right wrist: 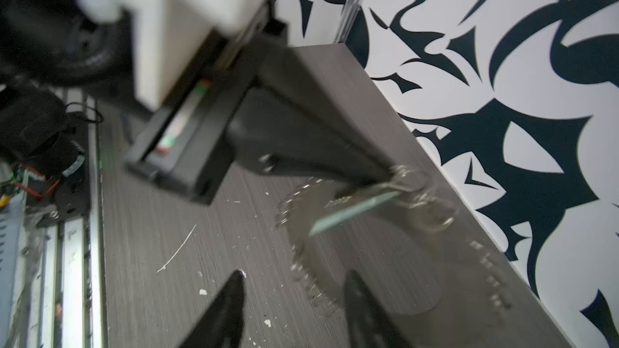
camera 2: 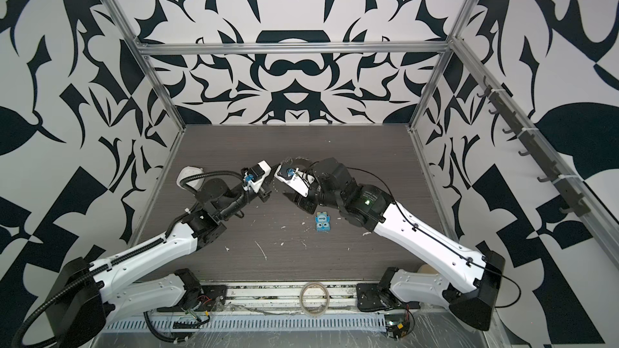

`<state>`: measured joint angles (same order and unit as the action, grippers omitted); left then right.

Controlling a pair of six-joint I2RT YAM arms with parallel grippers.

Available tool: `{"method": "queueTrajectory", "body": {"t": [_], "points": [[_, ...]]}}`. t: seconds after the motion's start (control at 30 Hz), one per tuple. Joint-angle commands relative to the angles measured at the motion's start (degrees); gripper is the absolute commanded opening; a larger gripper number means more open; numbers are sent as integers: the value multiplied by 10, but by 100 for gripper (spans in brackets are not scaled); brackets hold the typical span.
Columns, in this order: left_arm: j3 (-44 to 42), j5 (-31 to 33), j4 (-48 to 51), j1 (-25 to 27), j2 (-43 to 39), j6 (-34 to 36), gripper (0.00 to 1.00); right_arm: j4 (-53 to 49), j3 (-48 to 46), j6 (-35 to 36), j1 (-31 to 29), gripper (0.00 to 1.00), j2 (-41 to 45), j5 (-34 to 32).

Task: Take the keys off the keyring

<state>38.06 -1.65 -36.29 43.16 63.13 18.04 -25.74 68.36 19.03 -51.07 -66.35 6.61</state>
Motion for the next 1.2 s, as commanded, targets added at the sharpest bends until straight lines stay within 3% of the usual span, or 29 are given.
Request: {"method": "queueTrajectory", "body": {"t": [0.0,0.13,0.23,0.4,0.57,0.73,0.87,1.0,1.1,1.17], "points": [[30,-47,14,-15,-11,2,0,-40,24,9,0,66,27,-20],[48,-126,59,-47,-13,23,0,-49,33,38,14,68,65,-20],[70,-227,107,-84,-14,45,0,-46,44,73,48,67,88,-2],[127,-425,220,-136,0,148,0,-15,61,97,142,64,90,125],[172,-507,300,-153,30,258,0,55,35,93,195,62,71,211],[207,-549,370,-156,42,382,0,130,2,89,225,58,61,275],[209,-549,342,-151,45,387,0,151,-20,91,239,57,68,360],[213,-531,386,-127,38,438,0,122,-26,117,244,54,62,388],[223,-524,434,-122,39,485,0,161,-44,114,246,52,62,388],[235,-524,469,-120,42,514,0,145,-38,152,246,49,52,393]]}}
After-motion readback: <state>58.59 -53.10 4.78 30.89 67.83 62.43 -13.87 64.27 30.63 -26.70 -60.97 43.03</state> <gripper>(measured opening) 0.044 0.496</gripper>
